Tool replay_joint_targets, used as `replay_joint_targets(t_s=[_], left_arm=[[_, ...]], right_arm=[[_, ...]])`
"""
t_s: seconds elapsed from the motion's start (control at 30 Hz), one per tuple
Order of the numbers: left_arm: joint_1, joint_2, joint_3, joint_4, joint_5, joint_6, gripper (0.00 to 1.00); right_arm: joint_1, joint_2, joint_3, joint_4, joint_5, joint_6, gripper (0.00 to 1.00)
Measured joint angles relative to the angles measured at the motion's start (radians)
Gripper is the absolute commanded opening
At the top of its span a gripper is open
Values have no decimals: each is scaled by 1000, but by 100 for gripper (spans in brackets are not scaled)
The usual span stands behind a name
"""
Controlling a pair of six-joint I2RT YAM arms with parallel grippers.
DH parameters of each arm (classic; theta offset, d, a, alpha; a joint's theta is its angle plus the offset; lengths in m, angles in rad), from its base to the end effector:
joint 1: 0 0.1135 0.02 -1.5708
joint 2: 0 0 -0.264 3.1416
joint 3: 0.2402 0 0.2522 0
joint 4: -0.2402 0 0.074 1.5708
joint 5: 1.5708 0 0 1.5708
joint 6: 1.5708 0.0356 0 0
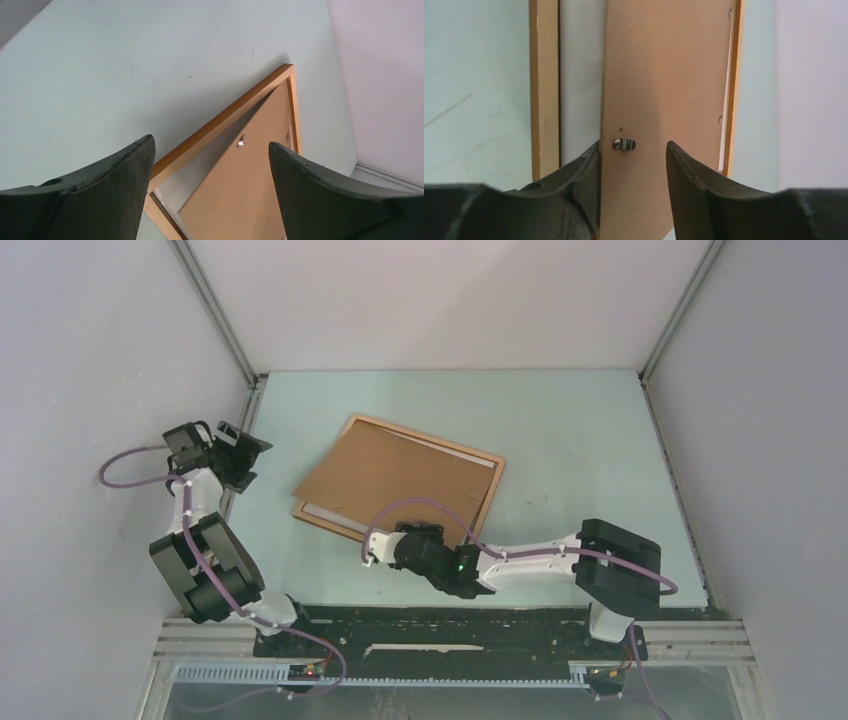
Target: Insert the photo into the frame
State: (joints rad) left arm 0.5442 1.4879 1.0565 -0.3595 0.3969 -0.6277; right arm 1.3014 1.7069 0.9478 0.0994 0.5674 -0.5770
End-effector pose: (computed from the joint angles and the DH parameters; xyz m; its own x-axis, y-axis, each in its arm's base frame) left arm 0.2816 0.1543 0.2527 -0.3485 -0.8440 -0.4078 -0.5555 0.5364 -0.6354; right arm 0.1135 0.3390 0.1862 0.2451 -0.8409 -0.4826 -0.6755 0.2089 -0.7071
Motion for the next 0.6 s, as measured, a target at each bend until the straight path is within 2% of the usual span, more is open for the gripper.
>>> replay_joint_targets(t_s=[0.17,0.3,0.37,0.53,0.6], left_arm=[[0,-2,-32,37,37,-26,90],[-9,0,-37,50,61,-37,90],[-19,3,-37,58,74,-39,90],[-54,5,-37,68,95,-45,90],[-63,7,-37,68,102,-45,90]], right_arm=[[-29,0,-1,-55,3,53,71],[-45,0,-1,-105,8,116,75],[-58,0,-1,-151,11,166,89],[-81,0,-3,-250,1,287,94],[-86,-8,-3,-267,-5,329,100]])
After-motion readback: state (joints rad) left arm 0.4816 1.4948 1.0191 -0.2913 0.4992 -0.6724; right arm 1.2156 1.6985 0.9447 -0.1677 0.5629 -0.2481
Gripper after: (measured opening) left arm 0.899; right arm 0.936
